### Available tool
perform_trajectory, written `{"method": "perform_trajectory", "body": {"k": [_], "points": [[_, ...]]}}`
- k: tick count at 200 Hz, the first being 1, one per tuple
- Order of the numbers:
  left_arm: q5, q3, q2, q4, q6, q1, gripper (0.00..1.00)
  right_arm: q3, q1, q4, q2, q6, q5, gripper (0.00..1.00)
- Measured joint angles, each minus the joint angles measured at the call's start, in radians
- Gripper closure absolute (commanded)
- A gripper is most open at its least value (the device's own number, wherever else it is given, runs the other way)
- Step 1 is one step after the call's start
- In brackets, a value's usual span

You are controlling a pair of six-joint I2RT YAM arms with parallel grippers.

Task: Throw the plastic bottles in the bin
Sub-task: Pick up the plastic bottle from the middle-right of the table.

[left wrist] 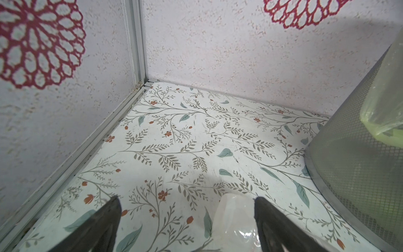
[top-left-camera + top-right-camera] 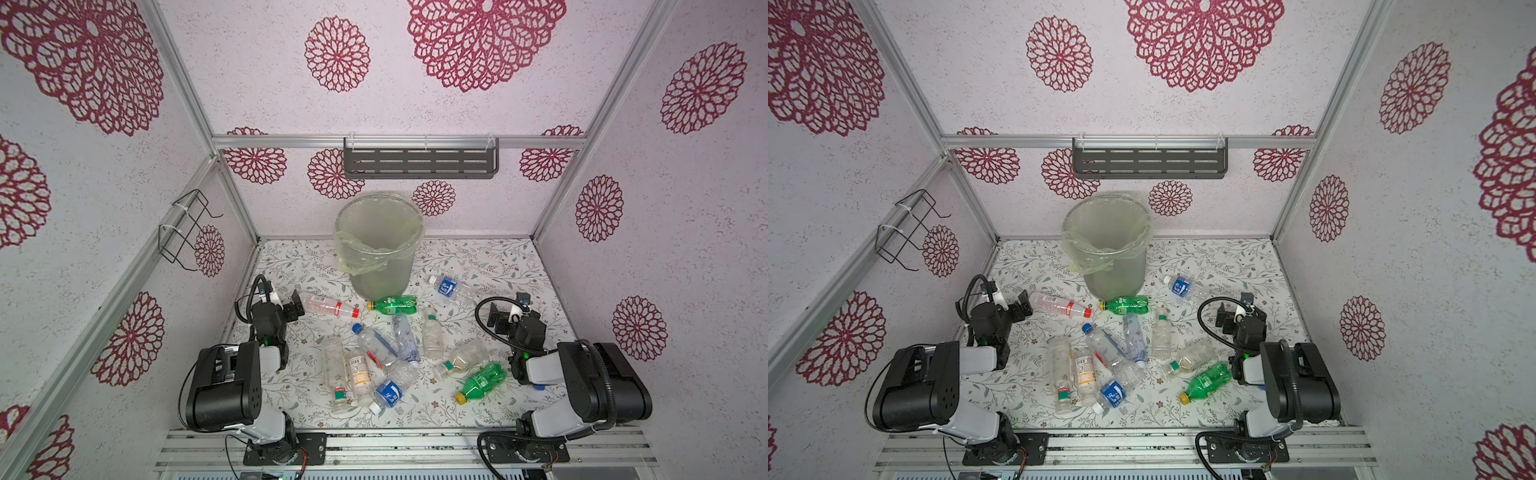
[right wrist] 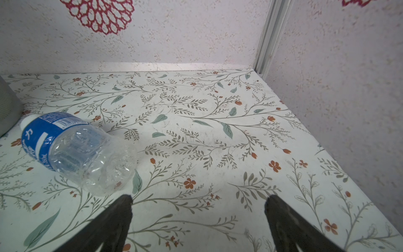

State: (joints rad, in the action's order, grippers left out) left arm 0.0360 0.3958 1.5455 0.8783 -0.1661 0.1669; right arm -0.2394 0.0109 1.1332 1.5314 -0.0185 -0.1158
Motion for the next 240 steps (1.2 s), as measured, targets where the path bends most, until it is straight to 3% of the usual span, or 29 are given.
{"method": "perform_trajectory", "body": {"k": [79, 141, 195, 240], "points": [[0.034, 0.014, 0.002, -0.002, 0.008, -0.010, 0.03, 0.005, 0.000, 0.019, -0.008, 0.000, -0.005, 0.01], [0.248, 0.148, -0.097, -0.230, -0.009, -0.050, 0.03, -0.017, 0.019, -0.133, -0.206, 0.000, -0.051, 0.01], [0.402, 0.227, -0.230, -0.426, -0.092, -0.097, 0.03, -0.224, 0.025, -0.544, -0.351, -0.152, -0.132, 0.01], [0.408, 0.413, -0.318, -0.703, -0.257, -0.105, 0.03, -0.424, 0.025, -0.988, -0.354, -0.282, -0.180, 0.01]]}}
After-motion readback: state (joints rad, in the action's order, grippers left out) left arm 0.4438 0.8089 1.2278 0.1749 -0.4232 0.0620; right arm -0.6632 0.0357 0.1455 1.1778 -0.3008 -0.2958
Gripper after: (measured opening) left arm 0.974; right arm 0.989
